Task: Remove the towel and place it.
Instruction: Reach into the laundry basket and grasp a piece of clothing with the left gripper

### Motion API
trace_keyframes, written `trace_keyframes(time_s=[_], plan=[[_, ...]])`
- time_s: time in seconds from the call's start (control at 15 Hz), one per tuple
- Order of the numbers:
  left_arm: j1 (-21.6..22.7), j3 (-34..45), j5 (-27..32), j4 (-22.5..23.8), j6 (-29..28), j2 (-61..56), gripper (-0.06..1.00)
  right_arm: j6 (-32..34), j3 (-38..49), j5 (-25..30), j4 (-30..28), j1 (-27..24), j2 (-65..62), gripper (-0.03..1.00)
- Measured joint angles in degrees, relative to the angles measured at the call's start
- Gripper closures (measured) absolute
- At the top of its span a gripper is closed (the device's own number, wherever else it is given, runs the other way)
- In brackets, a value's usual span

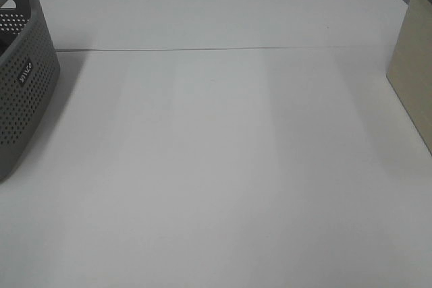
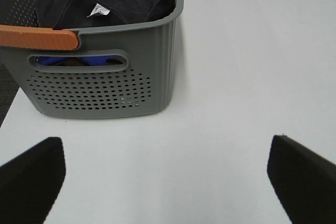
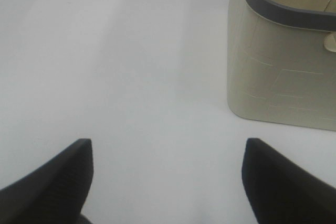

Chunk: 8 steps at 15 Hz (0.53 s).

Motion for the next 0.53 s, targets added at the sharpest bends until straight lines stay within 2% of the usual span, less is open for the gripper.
trace_keyframes(time_s=[0.53], plan=[[0.0, 0.0, 0.0, 0.2, 0.0, 0.0, -0.05, 0.0, 0.0, 0.0, 0.0, 0.0, 0.0, 0.21]])
